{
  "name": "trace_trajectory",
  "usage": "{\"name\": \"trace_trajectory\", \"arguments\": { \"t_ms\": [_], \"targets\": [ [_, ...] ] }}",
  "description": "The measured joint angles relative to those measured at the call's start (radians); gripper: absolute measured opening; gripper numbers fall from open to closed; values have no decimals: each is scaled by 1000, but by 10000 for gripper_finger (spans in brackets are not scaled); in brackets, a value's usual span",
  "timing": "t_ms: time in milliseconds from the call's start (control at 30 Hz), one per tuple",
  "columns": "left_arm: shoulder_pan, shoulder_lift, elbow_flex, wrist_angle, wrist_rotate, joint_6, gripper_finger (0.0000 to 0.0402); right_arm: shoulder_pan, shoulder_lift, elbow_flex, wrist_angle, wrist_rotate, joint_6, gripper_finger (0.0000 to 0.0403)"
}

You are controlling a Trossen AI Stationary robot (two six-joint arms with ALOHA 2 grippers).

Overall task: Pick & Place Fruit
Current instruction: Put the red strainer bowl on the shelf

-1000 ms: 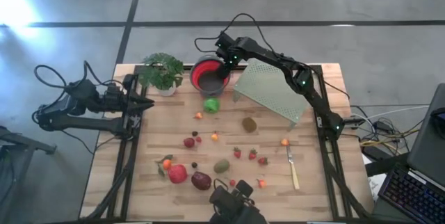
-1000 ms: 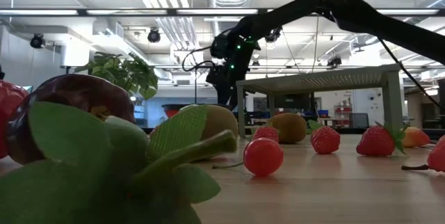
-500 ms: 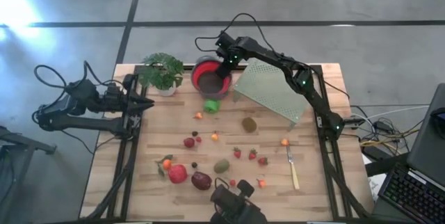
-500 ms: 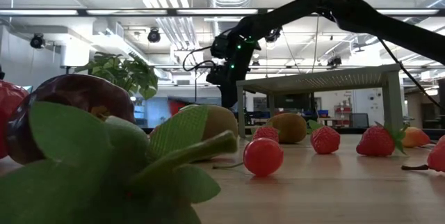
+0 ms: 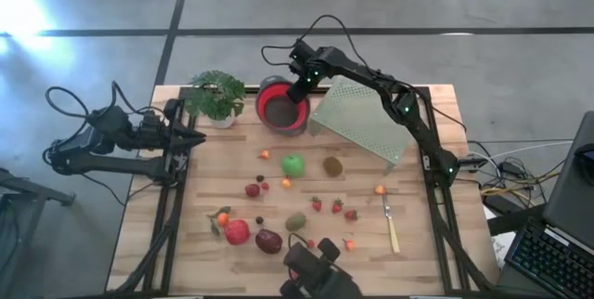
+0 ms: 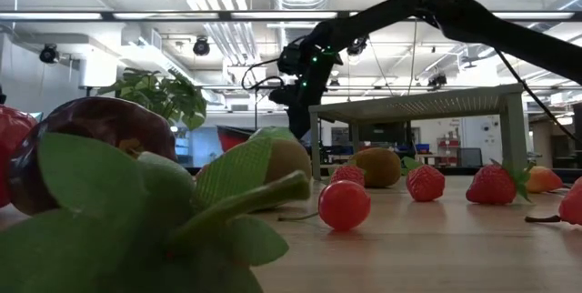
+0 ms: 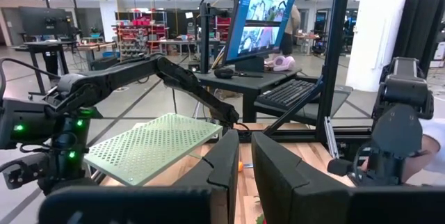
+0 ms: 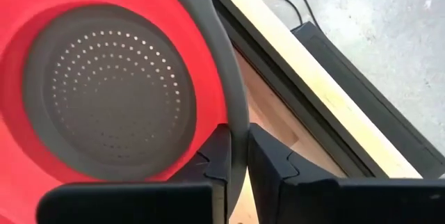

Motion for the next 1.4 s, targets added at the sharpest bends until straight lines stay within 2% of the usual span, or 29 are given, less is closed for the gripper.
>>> {"name": "trace_trajectory", "arguments": {
  "t_ms": [433,1400],
  "targets": [
    [0,0,0,0,0,0,46,0,-81,2,19,-29,0,11],
    [0,0,0,0,0,0,46,-12,-68,-8,-10,-65,5,12]
  ]
}}
